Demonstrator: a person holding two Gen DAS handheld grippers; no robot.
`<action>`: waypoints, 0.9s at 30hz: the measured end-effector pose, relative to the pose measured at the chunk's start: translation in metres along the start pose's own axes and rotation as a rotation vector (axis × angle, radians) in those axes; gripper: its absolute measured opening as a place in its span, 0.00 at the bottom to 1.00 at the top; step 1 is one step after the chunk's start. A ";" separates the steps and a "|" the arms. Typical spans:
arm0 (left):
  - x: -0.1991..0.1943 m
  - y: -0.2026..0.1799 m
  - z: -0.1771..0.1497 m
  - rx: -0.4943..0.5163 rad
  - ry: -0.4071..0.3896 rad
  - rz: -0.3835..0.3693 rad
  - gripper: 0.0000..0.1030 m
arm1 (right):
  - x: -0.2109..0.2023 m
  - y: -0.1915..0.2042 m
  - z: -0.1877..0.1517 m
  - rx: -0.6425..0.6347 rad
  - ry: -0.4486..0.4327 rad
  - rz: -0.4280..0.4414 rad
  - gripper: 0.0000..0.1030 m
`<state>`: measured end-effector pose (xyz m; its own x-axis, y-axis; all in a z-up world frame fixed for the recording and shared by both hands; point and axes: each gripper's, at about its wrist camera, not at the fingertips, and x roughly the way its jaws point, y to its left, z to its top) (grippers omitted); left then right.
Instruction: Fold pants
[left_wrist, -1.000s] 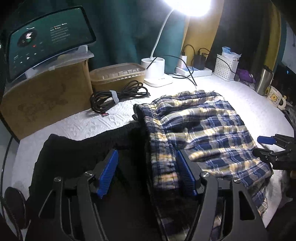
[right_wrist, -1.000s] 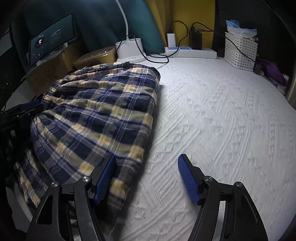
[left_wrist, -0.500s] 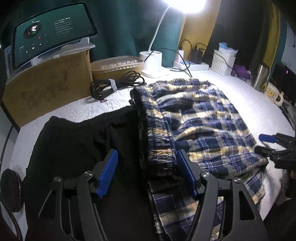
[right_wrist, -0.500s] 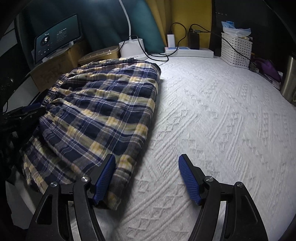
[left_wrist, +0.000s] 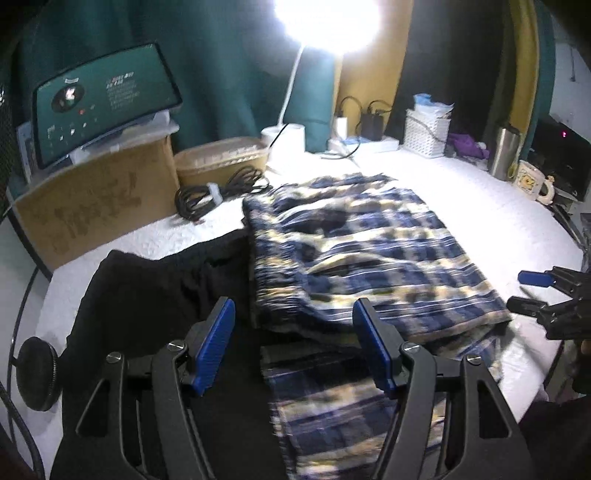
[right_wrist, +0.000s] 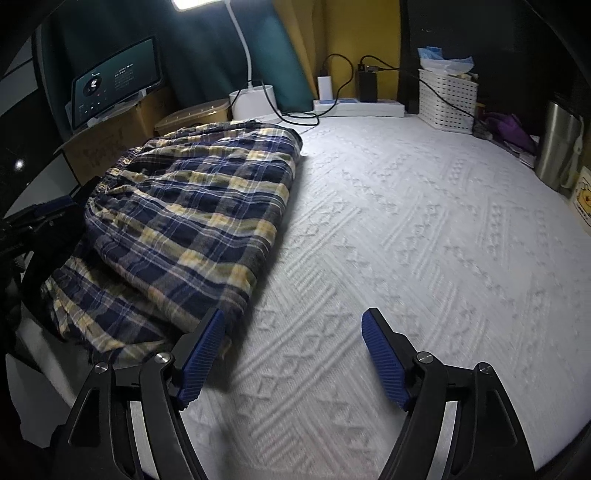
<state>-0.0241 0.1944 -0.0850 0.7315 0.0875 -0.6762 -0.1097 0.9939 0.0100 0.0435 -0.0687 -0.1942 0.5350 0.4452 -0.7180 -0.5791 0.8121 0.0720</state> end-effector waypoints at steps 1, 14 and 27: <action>-0.002 -0.005 0.000 0.007 -0.004 -0.011 0.65 | -0.002 -0.001 -0.003 0.001 0.000 -0.004 0.76; -0.008 -0.078 -0.012 0.116 0.018 -0.142 0.65 | -0.040 -0.031 -0.040 0.067 -0.032 -0.067 0.76; -0.010 -0.144 -0.010 0.176 0.010 -0.259 0.65 | -0.077 -0.065 -0.062 0.137 -0.093 -0.139 0.76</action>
<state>-0.0226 0.0499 -0.0867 0.7128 -0.1703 -0.6804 0.1985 0.9794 -0.0372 0.0017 -0.1790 -0.1862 0.6621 0.3528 -0.6612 -0.4101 0.9090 0.0744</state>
